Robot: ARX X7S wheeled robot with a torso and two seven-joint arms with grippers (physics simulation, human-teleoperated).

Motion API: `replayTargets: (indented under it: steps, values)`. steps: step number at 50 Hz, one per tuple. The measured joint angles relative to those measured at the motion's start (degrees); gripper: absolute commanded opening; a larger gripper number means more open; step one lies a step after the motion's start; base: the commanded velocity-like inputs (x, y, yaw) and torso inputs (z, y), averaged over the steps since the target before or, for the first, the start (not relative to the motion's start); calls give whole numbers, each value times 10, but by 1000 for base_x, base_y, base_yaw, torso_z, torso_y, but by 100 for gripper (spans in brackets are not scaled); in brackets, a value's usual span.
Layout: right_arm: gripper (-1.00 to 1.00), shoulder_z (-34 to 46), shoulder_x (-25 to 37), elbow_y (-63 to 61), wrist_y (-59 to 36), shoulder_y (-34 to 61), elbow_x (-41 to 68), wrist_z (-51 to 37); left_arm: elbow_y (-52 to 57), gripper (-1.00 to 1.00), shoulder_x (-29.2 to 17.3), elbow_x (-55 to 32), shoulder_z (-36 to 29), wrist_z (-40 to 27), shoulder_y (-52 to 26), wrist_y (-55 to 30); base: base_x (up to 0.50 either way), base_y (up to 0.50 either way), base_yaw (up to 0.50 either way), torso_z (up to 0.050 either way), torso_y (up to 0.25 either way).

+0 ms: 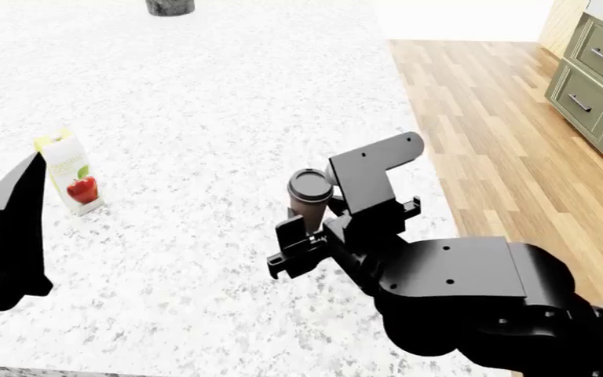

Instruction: Move the drinks to the dining counter.

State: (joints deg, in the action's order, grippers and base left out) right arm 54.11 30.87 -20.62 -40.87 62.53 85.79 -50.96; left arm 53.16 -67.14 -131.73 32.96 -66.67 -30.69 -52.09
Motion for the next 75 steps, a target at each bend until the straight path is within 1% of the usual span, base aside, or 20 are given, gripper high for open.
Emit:
replayTargets:
  steps: [2,3,28,52,75]
  values:
    - [-100,0,1,0,0,0,1,0,0,100,0,1,-2,0,-1,1,0,0,0,0,0]
    - [100,0,1,-1,-1,0,1,0,0,100,0,1,-3,1,-1,1,0,0,0,0,0]
    - [100,-5,7,-6,-10,13,2,-7,1,100,-1,-2,-1,-2,-2,0,0,0,0,0,0]
    - [100,-28,16,-38,-13,39,52,-10,1,100,-4,-3,-5,-2,-6,3,0,0,0,0,0]
    - [100,-98,52,-87,-4,131,138,-65,2,100,-10,-9,-7,-5,-11,7,0,0,0,0,0]
